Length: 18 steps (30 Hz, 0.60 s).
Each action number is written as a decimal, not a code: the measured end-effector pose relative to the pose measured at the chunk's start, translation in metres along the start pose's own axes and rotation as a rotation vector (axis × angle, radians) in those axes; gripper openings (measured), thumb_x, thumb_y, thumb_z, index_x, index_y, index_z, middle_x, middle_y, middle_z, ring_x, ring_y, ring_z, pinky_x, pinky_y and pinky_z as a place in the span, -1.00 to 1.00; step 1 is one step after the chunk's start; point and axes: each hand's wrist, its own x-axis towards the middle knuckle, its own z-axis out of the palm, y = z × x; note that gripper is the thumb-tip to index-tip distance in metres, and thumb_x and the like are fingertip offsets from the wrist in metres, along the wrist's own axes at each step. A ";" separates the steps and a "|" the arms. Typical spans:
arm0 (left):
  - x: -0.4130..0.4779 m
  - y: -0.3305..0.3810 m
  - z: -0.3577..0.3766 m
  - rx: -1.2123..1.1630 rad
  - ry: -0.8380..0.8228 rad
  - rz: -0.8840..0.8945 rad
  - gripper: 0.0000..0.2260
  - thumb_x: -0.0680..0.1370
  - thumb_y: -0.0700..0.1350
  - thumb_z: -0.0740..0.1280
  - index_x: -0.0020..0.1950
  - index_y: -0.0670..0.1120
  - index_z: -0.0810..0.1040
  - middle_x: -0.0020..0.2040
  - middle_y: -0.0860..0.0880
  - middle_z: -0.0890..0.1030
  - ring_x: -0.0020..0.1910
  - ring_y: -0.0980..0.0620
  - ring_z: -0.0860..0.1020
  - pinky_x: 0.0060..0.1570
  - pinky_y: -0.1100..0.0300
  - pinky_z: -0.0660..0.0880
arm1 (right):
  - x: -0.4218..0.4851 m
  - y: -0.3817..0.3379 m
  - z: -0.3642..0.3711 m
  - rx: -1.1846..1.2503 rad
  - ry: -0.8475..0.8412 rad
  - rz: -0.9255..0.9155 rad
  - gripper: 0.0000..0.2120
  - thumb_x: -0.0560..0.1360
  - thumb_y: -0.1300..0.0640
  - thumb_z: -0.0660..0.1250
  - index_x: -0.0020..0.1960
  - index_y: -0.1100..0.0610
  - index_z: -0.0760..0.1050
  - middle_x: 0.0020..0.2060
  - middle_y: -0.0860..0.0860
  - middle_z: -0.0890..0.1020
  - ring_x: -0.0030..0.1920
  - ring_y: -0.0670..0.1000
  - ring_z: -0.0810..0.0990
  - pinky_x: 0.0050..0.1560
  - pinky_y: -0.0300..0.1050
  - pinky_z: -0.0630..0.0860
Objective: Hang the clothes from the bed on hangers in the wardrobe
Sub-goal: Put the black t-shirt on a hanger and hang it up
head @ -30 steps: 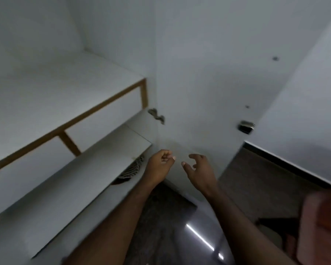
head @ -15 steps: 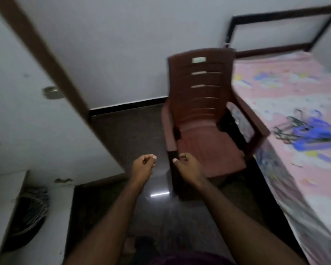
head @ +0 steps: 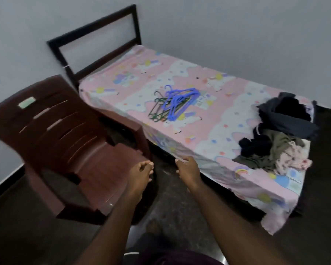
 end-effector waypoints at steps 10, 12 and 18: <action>0.115 0.028 0.103 0.172 -0.292 -0.090 -0.81 0.61 -0.04 0.31 0.16 -0.10 0.53 0.03 -0.06 0.62 0.02 0.01 0.60 -0.17 0.16 0.52 | 0.092 -0.029 -0.075 0.080 0.207 0.127 -0.65 0.54 -0.05 0.33 0.26 0.04 0.39 0.02 0.07 0.60 0.00 0.09 0.63 0.05 0.01 0.56; 0.138 0.041 0.126 0.200 -0.373 -0.090 -0.78 0.60 -0.05 0.32 0.17 -0.14 0.53 0.00 -0.08 0.62 -0.05 0.01 0.60 -0.21 0.17 0.49 | 0.111 -0.042 -0.097 0.115 0.270 0.160 -0.68 0.53 -0.05 0.34 0.22 0.03 0.40 -0.04 0.05 0.61 -0.01 0.10 0.65 0.01 -0.02 0.57; 0.183 0.083 0.197 0.273 -0.499 -0.047 -0.83 0.59 -0.08 0.34 0.11 -0.14 0.53 -0.03 -0.14 0.62 -0.16 -0.02 0.60 -0.26 0.18 0.48 | 0.155 -0.042 -0.146 0.151 0.420 0.194 -0.68 0.44 -0.12 0.38 0.10 0.02 0.46 0.05 0.13 0.64 0.02 0.13 0.62 0.05 0.07 0.55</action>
